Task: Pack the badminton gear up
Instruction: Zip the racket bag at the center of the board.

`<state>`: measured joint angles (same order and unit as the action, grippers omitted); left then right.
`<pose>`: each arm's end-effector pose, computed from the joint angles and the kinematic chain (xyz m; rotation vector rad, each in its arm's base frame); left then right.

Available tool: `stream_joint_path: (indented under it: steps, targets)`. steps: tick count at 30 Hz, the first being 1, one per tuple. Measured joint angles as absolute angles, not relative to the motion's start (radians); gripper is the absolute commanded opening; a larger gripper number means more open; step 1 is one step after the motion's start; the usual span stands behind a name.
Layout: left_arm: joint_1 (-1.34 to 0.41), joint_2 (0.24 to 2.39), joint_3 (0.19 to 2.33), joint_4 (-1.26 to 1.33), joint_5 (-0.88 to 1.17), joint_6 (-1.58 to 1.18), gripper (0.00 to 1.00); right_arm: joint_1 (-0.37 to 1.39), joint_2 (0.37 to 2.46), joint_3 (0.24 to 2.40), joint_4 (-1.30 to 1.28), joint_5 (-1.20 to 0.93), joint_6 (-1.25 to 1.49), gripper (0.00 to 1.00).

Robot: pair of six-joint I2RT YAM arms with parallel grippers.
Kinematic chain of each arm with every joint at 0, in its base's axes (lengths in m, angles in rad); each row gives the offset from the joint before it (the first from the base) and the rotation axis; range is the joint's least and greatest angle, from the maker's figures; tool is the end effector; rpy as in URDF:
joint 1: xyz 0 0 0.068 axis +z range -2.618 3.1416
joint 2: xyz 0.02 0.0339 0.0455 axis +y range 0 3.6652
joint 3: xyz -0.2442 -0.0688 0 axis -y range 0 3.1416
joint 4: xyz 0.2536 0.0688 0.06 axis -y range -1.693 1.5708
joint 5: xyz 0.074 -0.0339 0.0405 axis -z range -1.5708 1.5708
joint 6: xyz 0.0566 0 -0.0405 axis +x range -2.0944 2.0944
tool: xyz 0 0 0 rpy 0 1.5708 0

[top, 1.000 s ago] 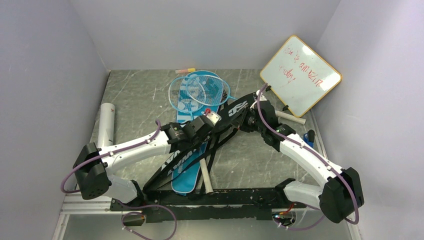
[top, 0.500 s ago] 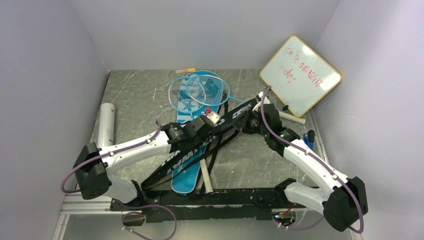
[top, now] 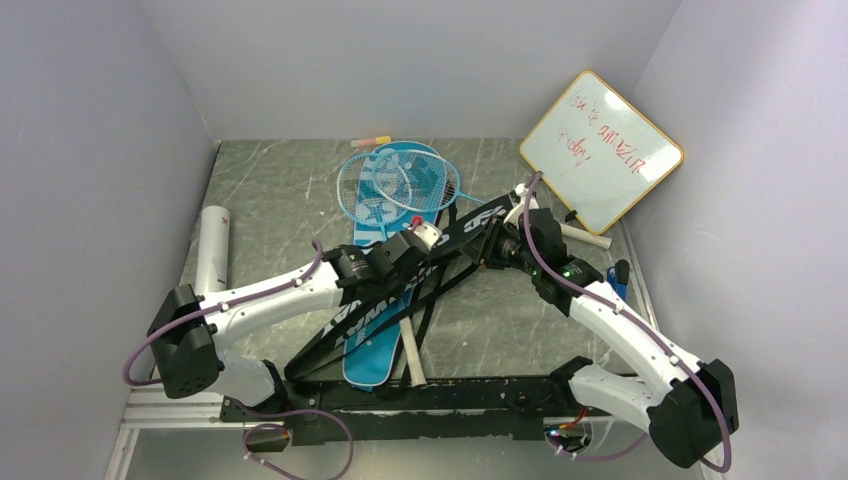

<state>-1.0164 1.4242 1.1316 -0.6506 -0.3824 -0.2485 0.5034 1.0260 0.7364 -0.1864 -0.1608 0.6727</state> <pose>0.1858 -0.2599 0.2370 0.7647 2.2983 -0.0863 0.2313 0.1377 0.2479 0.0769 2.1608 0.8750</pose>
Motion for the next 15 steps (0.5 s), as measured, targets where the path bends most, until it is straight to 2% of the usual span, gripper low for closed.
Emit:
stream_joint_path:
  steps: [2,5,6,9,15]
  targets:
    - [-1.016,1.424,1.132,-0.646,-0.382,-0.249,0.05,0.506,1.015,0.736,-0.186,-0.166,0.673,0.31]
    - [-1.017,1.425,1.132,-0.64,-0.379,-0.249,0.05,0.511,1.007,0.736,-0.179,-0.168,0.672,0.27]
    - [-1.017,1.425,1.132,-0.64,-0.379,-0.249,0.05,0.512,1.007,0.736,-0.178,-0.17,0.671,0.29]
    - [-1.017,1.426,1.132,-0.64,-0.378,-0.249,0.05,0.512,1.006,0.736,-0.175,-0.176,0.67,0.41]
    - [-1.017,1.427,1.132,-0.639,-0.378,-0.249,0.05,0.512,0.996,0.746,-0.187,-0.157,0.651,0.41]
